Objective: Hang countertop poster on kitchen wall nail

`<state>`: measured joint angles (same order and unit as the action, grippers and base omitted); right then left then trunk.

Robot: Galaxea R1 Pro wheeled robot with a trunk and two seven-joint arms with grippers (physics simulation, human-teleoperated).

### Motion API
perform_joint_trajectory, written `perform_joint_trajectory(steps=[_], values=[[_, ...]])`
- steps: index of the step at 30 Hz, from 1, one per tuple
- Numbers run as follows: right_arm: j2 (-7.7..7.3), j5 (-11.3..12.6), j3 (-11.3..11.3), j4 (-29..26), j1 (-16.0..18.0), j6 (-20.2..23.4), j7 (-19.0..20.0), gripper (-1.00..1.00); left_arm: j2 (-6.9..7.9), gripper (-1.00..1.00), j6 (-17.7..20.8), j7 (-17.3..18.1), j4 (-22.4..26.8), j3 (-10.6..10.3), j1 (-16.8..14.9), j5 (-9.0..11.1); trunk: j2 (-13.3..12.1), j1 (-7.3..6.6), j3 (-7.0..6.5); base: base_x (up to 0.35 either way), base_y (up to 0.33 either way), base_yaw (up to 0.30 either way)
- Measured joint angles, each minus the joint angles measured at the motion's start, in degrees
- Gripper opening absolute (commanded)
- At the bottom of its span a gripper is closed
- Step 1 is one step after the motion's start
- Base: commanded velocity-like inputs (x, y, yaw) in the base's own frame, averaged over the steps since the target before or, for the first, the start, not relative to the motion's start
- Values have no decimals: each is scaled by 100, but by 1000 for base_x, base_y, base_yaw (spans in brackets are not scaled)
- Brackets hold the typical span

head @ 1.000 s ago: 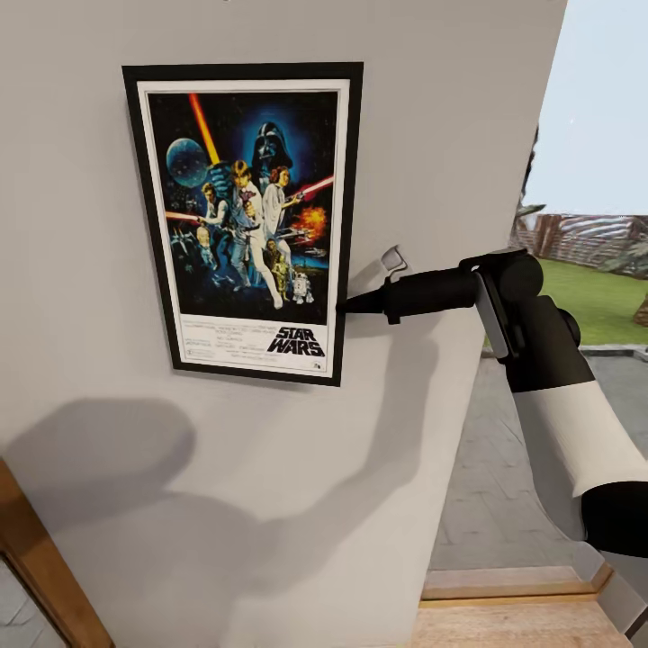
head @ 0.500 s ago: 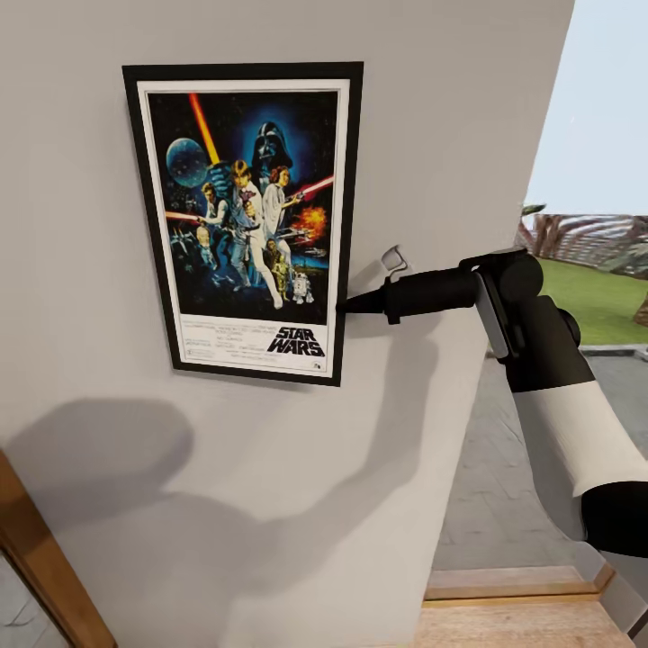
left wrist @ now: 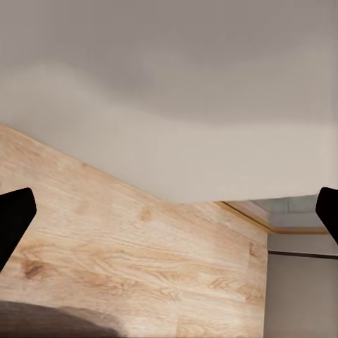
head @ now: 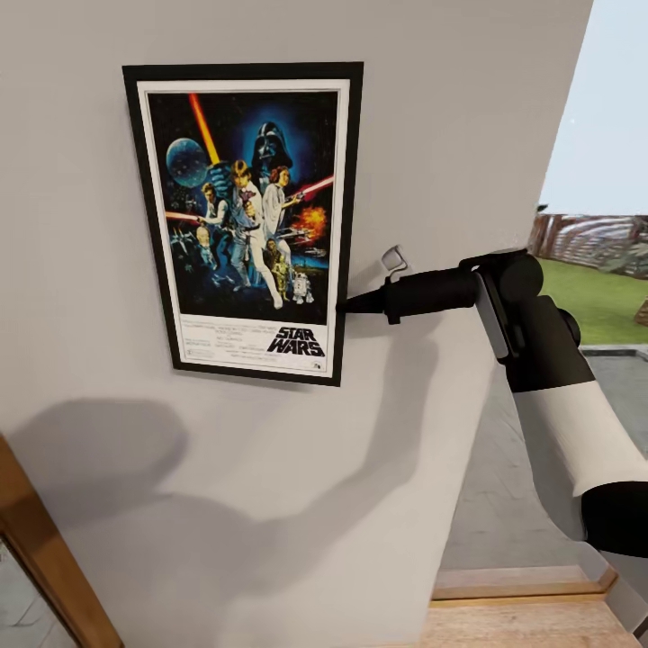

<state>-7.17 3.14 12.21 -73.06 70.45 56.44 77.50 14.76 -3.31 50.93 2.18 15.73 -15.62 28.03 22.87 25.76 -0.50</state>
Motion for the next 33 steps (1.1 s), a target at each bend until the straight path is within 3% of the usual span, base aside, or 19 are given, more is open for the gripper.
perform_joint_trajectory(steps=[33], values=[[1, 2, -8, 0, 0, 0, 1, -100, 0, 100, 4, -1, 1, 0, 0, -1, 0, 0, 0, 0, 90, 0]])
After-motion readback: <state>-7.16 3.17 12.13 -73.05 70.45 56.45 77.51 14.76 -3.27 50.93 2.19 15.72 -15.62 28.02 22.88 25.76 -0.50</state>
